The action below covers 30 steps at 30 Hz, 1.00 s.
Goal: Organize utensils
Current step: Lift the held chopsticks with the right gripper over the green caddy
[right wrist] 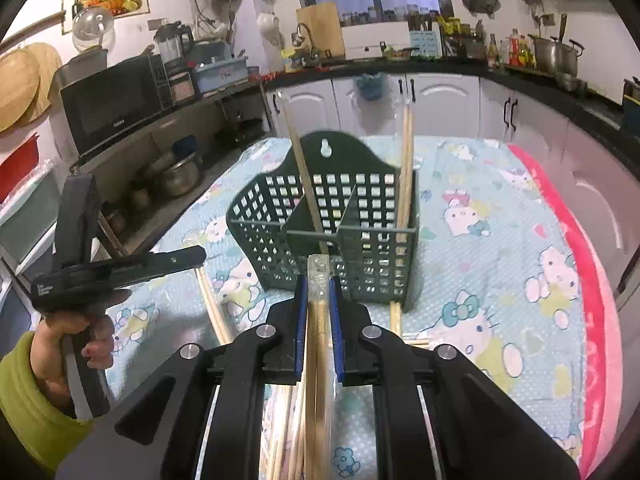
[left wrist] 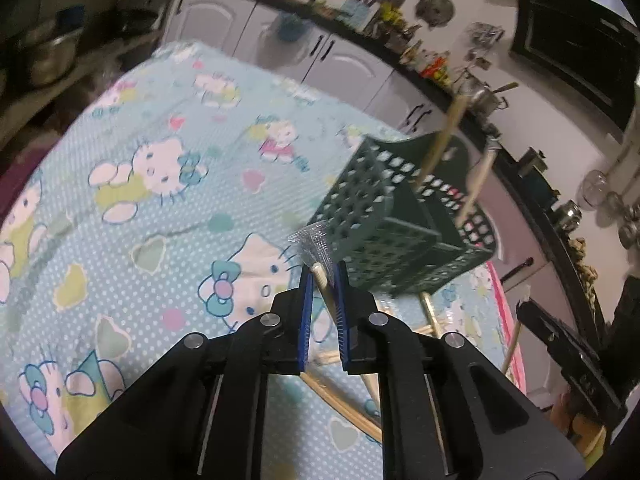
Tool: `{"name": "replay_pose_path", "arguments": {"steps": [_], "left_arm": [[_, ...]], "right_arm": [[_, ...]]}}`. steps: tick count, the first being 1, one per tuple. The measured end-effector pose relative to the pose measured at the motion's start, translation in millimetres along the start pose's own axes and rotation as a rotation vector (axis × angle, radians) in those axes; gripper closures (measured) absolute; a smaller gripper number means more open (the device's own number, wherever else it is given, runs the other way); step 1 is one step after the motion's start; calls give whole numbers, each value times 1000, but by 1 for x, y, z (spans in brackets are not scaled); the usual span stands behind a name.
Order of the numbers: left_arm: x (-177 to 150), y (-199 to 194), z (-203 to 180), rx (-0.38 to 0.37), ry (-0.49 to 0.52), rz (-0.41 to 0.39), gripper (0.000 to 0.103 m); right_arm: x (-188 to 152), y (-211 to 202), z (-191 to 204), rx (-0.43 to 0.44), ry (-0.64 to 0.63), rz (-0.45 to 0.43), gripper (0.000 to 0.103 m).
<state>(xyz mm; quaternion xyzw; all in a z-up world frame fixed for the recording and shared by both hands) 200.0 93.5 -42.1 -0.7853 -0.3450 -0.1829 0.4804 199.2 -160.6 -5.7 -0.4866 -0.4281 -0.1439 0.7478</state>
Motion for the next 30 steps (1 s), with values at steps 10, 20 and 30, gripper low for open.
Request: {"name": "replay_pose_path", "arguments": {"steps": [10,20,30], "left_arm": [[4,-32,-38,-24,101,-74,99],[7,-49,-73,-55,168,-105,100],[16,-61,-101,-90,222,-131,100]], "right_arm": [[7,-29,2,-30,-10,-68,93],[14,-51,8,-37,-26,-127,93],[23,-70,3,-52,-17,-186,95]]}}
Point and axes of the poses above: each gripper's, at about its wrist camera, not at the fingertips, and y roughly the way its jaws point, z to its left, x to its top, the point moved 2 cm from there along y, roughly the way its jaws point, and after that the axes turned 1 degree about -y, right-handed, at the moved point
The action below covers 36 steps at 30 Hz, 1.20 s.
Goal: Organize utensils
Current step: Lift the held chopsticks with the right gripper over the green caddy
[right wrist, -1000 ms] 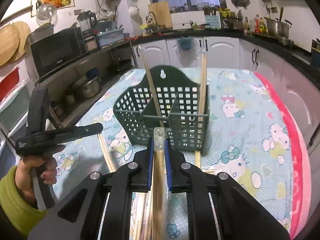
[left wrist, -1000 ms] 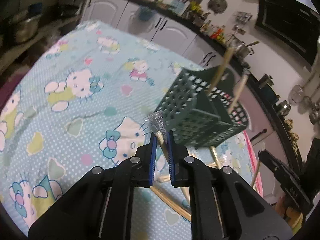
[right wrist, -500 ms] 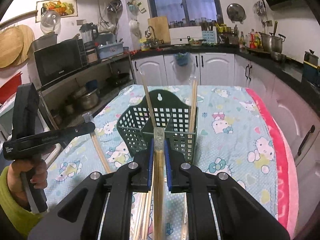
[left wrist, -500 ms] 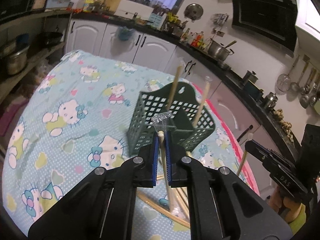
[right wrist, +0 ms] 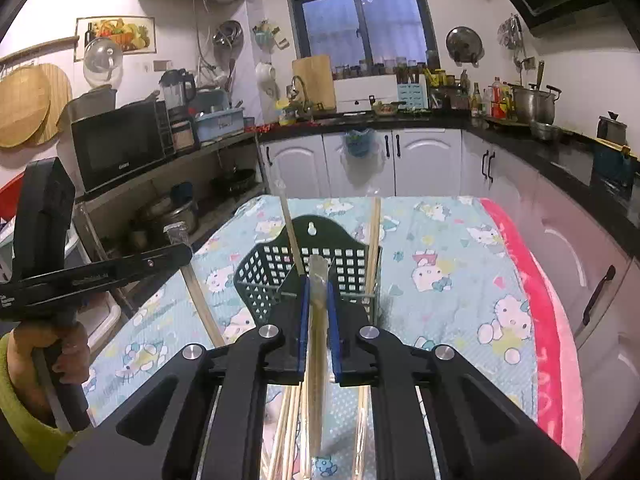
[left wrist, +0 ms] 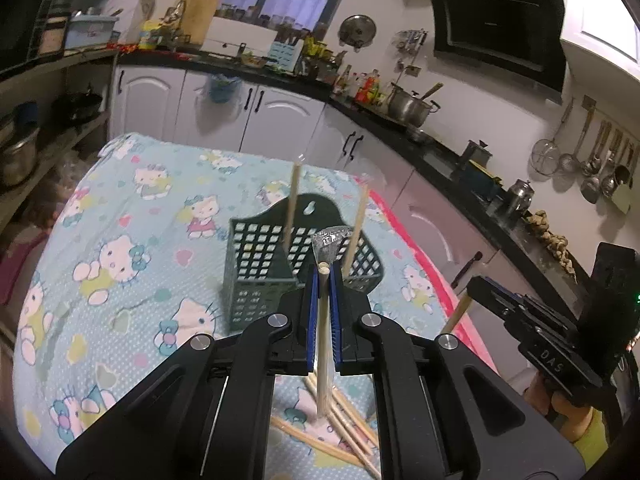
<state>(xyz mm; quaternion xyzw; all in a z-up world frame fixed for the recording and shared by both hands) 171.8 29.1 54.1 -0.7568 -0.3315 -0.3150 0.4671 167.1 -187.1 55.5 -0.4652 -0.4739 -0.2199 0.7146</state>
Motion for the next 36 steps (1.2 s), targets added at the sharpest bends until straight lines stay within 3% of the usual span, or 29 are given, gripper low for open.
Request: {"name": "replay_pose_path", "arguments": {"steps": [20,36], "left_arm": [[46,-15,-49,-53,102,-77,100],[98,-33,-58,-7,149,-184,100]], "right_arm": [[40,-31,8,15,-18,-118,95],[97,-34,25,30,-72,-205,95]]}}
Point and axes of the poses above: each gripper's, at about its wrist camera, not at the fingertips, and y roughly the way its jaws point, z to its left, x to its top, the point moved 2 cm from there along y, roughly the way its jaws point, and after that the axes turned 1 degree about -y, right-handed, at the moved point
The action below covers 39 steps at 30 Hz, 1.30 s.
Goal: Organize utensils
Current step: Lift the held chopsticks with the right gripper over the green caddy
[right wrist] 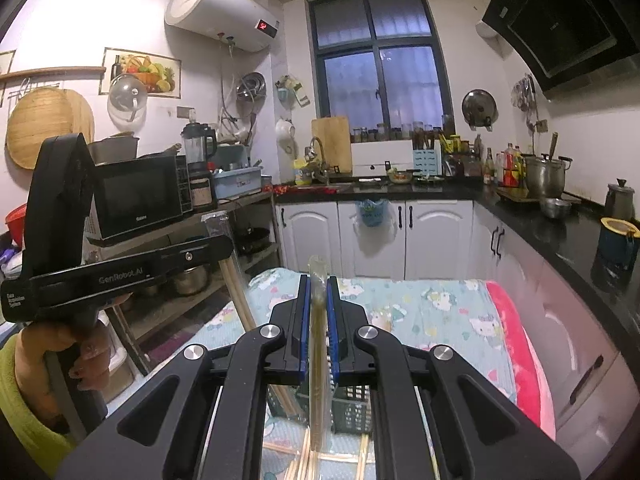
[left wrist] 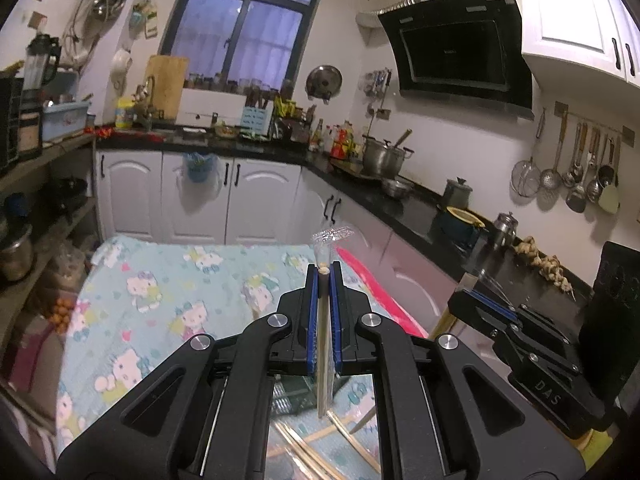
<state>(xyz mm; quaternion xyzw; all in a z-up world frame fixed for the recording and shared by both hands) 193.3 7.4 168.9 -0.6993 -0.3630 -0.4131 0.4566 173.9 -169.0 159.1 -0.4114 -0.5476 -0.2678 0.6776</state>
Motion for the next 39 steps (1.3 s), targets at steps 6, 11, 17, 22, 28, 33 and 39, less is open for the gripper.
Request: {"name": "replay_pose_path", "arguments": {"steps": [6,11,17,22,28,33,39], "left_arm": [[15,3,10,42,2,-32,100],[20,6,21,81,1,-45,100],[25,8,35,114,-9,-57,100],[27,13,44,138,-14,-63,100],[22,18,50,164,-5,-74,100],[15,24,53,176,1,-69,100],[7,32,56,185,0,-60,100]], "right_arm": [[18,10,4,-4,-20,-31,95],[32,17,5,-8,-34,-60,95],[48,23,5,-17,-50,-91,95],[56,29,1,-33,-54,-107,95],[54,36,-7,-52,-58,-118,95],[46,45,-15,-67,-44,-108,95],[33,58,-25,-82,-30,-94,95]]}}
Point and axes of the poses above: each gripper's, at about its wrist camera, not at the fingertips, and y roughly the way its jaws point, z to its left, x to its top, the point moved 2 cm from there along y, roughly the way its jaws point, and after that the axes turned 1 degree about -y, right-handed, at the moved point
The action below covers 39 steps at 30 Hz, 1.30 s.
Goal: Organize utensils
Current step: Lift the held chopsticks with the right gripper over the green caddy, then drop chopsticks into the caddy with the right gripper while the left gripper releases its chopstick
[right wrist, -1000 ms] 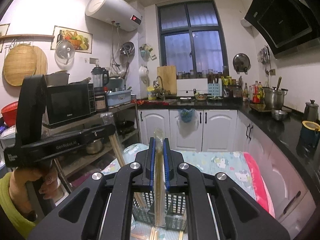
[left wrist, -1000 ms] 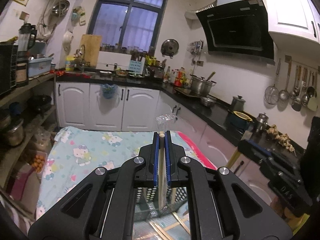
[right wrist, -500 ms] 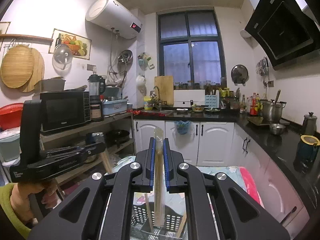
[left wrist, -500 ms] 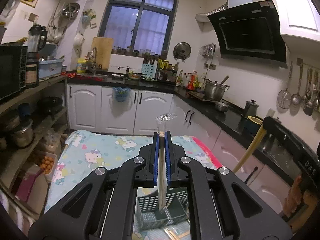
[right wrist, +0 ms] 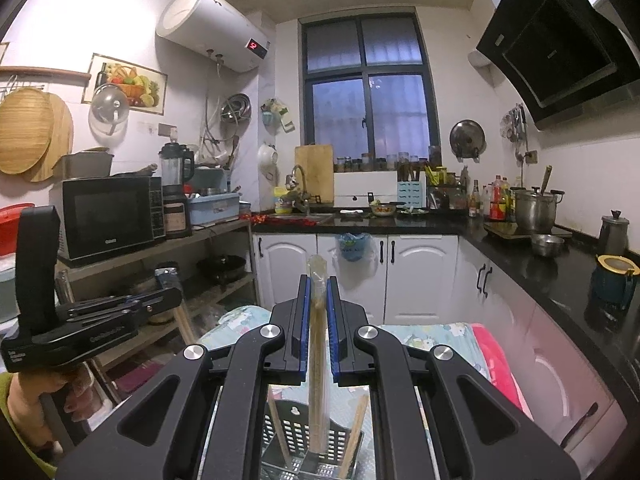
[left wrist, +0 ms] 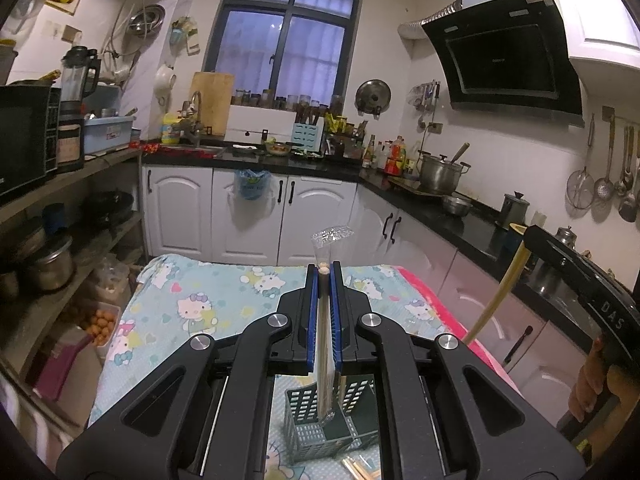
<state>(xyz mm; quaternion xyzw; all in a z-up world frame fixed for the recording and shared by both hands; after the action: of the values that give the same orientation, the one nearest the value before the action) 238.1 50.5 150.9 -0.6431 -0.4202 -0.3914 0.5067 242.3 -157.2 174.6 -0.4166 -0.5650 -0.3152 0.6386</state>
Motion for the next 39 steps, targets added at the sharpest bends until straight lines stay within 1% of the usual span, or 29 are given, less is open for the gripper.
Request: {"name": "replay_pose_path", "arguments": {"steps": [6,13,18,19,20,21,23,27,29,30,32,34,35,39], "left_arm": [[-12,8,0,1,7,8,100],[-32,22,1,-7,9,34,100],[-47,33,5,-11,-3,79,99],[-51,36,6,-13,-9,96,94],[-55,37,7,-14,-14,111,88],[-59,38,10,-10,-23,122,84],[-63,36,13,-11,-40,131,68],[-67,27,18,-22,-72,136,54],[-68,21,19,-27,-80,133,38],[-68,16,18,-32,-86,129,35],[-67,8,17,-43,-89,121,22],[-67,0,17,-46,-91,113,13],[-67,-2,17,-47,-92,110,11],[-71,-13,18,-52,-103,111,11]], "right_arm": [[-16,13,-3,-12,1,20,95],[-41,33,-9,-31,35,58,95],[-59,48,-15,-59,57,125,92],[-62,50,-17,-63,62,138,85],[-65,51,-19,-65,73,151,80],[-68,50,-21,-66,81,156,74],[-73,46,-25,-69,96,164,74],[-78,34,-28,-71,107,174,69],[-79,27,-29,-66,105,180,66],[-80,24,-29,-66,101,182,64],[-81,17,-28,-68,91,190,60],[-83,10,-29,-63,87,194,57],[-85,7,-28,-63,85,198,56],[-88,-4,-27,-58,78,211,50]]}}
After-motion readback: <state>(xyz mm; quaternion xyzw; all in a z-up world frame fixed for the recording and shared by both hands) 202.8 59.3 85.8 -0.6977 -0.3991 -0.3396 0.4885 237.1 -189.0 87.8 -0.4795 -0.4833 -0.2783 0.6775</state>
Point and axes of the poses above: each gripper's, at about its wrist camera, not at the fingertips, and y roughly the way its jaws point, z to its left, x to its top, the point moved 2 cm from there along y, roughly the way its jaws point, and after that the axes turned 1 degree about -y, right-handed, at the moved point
